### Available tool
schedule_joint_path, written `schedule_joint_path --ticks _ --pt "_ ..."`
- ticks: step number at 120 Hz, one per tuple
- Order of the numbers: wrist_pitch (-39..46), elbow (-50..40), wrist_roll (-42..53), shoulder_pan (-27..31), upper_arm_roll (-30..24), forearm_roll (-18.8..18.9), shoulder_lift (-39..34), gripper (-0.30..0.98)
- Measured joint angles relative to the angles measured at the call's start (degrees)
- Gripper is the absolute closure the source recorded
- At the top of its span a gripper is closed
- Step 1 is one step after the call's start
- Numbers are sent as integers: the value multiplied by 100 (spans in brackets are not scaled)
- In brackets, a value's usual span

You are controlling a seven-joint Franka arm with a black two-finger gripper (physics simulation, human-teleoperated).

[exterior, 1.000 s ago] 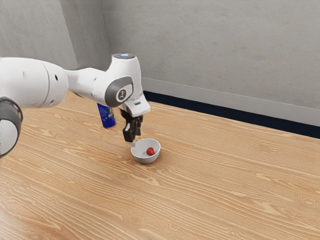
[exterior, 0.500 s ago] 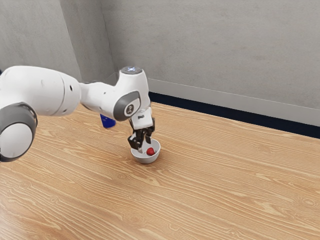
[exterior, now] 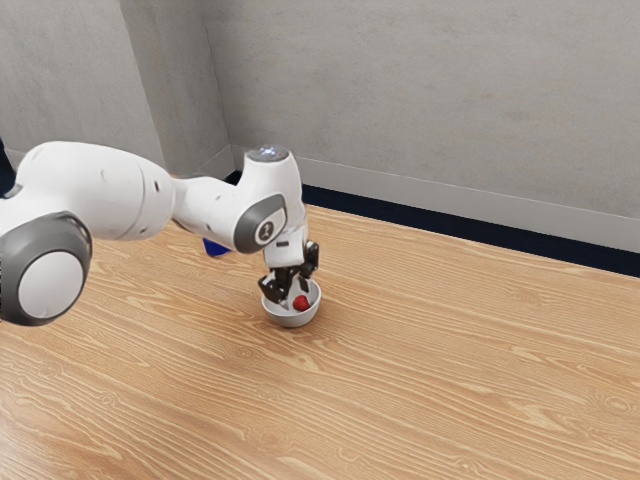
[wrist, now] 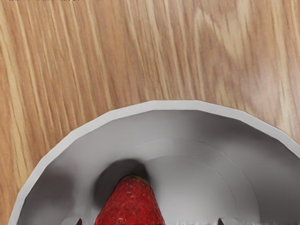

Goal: Take strawberry from the bowl

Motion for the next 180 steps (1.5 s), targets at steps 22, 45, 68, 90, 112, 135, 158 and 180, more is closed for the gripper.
schedule_joint_path --ticks 22,45,68,90,112,135,158,180 --pt "84 33 222 1 0 -22 92 34" --pt "158 27 390 16 0 -39 175 35" --pt "196 22 482 20 0 -120 172 41" --pt "223 19 551 27 7 -180 175 47" --pt "243 18 603 28 9 -192 179 55" --pt "287 -61 646 24 9 -235 10 58" --pt "319 -462 658 -144 9 -297 -588 59" --pt "403 -481 666 -674 9 -378 -620 59"
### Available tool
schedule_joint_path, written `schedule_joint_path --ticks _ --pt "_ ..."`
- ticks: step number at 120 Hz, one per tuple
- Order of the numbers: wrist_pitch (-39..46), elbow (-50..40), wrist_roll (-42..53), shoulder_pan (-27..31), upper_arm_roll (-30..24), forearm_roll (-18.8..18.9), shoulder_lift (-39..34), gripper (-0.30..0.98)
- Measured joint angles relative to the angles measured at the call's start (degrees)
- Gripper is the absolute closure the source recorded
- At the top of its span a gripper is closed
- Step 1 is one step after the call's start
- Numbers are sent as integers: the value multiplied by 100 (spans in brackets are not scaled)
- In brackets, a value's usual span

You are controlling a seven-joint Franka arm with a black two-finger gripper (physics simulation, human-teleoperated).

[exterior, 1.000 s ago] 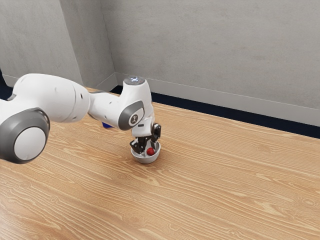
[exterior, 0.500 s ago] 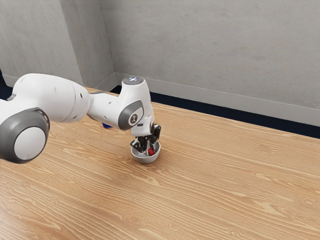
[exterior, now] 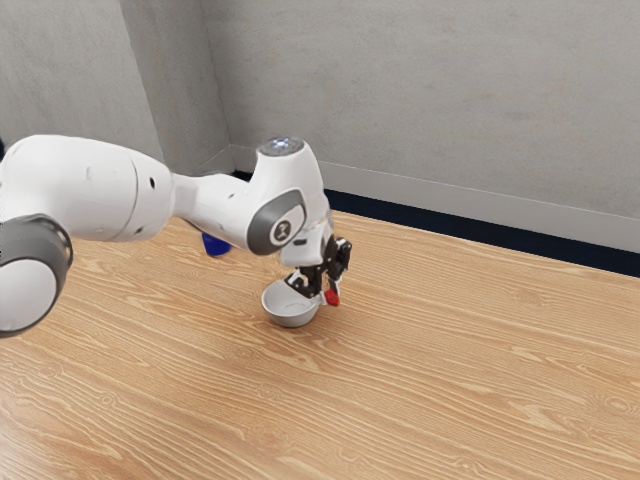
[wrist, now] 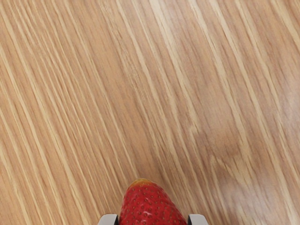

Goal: Take strawberry from the bowl

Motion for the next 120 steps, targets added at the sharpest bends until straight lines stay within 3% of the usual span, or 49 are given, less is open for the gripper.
schedule_joint_path --ticks 28,45,65,77,86,93,104,111,120 --pt "272 427 6 -707 -1 -141 546 59" --pt "461 579 8 -845 -9 -178 809 59" --pt "575 574 -6 -876 -6 -237 808 29" --pt "581 368 -89 -1026 208 -263 58 20" --pt "120 296 -672 -932 551 -271 -888 14" --pt "-551 327 -1295 -605 765 -155 -1733 11" --pt "-1743 349 -2177 652 147 268 -2848 7" --pt "-2459 592 -2690 1216 74 527 -3145 5" --pt "-3144 700 -3277 1402 158 736 -3297 4"
